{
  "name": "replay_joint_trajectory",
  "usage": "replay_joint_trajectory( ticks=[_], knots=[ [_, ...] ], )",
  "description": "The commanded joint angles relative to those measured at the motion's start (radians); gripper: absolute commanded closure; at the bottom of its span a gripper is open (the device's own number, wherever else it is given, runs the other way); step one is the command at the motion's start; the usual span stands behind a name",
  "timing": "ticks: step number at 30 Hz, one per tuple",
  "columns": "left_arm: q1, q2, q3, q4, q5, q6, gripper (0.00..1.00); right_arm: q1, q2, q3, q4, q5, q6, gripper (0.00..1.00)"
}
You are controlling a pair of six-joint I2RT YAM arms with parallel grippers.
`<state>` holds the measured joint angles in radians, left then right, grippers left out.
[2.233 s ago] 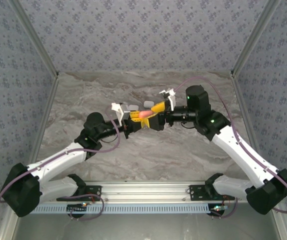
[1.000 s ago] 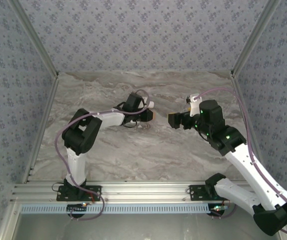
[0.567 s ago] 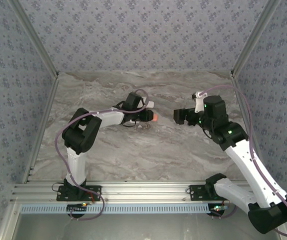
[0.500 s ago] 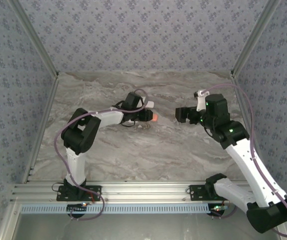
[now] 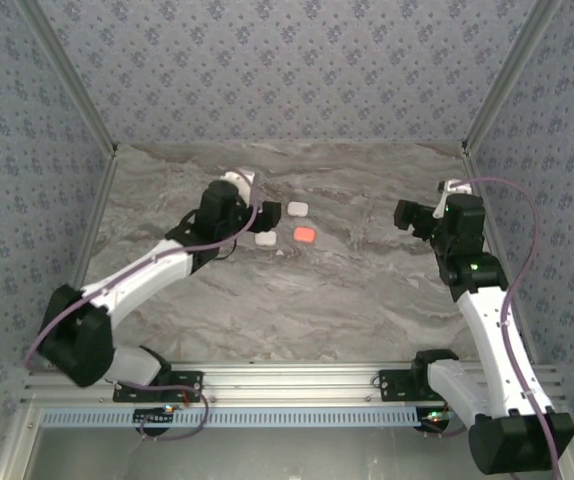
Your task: Insert wireless bluetooth earbuds into charging case
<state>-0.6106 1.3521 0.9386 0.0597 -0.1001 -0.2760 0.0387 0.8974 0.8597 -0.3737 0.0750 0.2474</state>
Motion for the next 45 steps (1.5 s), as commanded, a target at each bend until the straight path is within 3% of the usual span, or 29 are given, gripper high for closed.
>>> replay_joint_trajectory(
  ticks=[1,7,12,18,23,25,31,37,40,45],
  knots=[
    [0.017,-0.099,-0.123,0.048,-0.218,0.068,0.09,-0.042,0.004,-0.116,0.169,0.047,-0.003,0.0],
    [0.06,-0.275,-0.315,0.156,-0.413,0.102,0.05,-0.055,0.042,-0.276,0.328,0.181,-0.133,0.0],
    [0.081,-0.302,-0.438,0.272,-0.591,0.179,0.01,-0.069,0.083,-0.474,0.602,0.123,-0.144,0.0],
    [0.131,-0.289,-0.49,0.247,-0.606,0.167,0.01,-0.084,0.254,-0.546,0.859,0.023,-0.198,0.0],
    [0.182,-0.304,-0.519,0.299,-0.542,0.25,0.01,-0.086,0.391,-0.535,1.067,-0.073,-0.213,0.0],
    [0.204,-0.306,-0.53,0.311,-0.523,0.277,0.01,-0.085,0.434,-0.497,1.052,-0.101,-0.254,0.0],
    [0.345,-0.289,-0.611,0.393,-0.392,0.26,0.01,-0.104,0.628,-0.494,1.233,-0.175,-0.271,0.0],
    [0.473,-0.192,-0.678,0.6,-0.174,0.249,0.01,-0.107,0.621,-0.471,1.181,-0.161,-0.269,0.0],
    [0.491,-0.111,-0.68,0.727,-0.09,0.274,0.01,-0.101,0.625,-0.472,1.185,-0.152,-0.272,0.0],
    [0.511,-0.022,-0.654,0.788,0.0,0.355,0.01,-0.098,0.624,-0.473,1.183,-0.148,-0.272,0.0]
  ],
)
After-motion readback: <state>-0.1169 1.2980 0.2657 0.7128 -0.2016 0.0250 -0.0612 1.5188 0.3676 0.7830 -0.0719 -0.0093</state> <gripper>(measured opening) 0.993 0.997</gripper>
